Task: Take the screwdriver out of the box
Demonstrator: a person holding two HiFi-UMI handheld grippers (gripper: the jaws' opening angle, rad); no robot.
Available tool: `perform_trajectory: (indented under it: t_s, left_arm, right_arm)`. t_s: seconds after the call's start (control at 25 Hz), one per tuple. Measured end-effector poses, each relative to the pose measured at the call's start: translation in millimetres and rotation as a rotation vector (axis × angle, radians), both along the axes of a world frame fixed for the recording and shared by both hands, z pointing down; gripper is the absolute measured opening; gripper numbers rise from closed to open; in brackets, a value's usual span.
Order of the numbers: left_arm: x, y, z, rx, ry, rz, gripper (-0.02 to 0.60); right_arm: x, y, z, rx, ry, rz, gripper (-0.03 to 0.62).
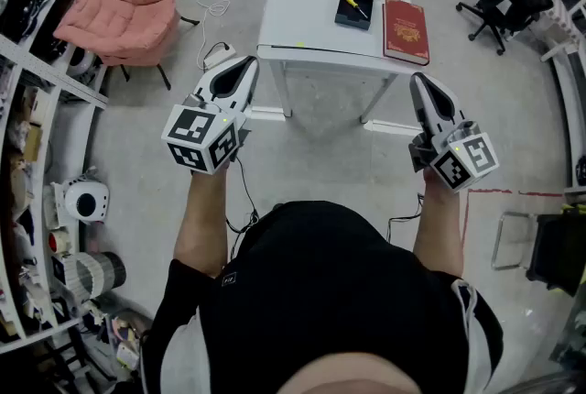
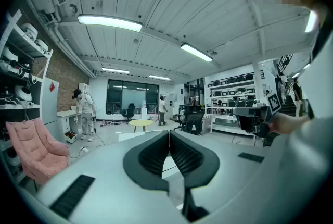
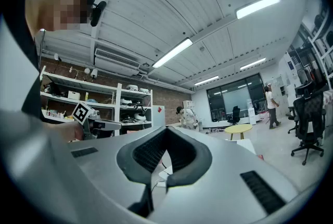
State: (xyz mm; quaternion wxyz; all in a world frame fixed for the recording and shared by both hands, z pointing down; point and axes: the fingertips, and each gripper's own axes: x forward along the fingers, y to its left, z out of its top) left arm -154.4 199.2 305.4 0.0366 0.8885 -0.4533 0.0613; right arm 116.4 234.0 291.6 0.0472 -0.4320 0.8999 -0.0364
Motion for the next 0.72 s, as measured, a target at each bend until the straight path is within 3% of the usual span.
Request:
perform_trajectory:
  t_s: [0.32,0.72]
  left_arm:
    - [25.5,-13.2,-0.8,0.0,0.004,0.02,0.018]
    - [70.4,10.5,-9.1,-0.012,0.085,-0.004,0.018]
  right_arm:
    - [15.2,-8.0,2.7,0.01,0.01,-0.013,0.028]
    - [60.3,13.9,14.2,-0.012,-0.007,-0.029,0.029]
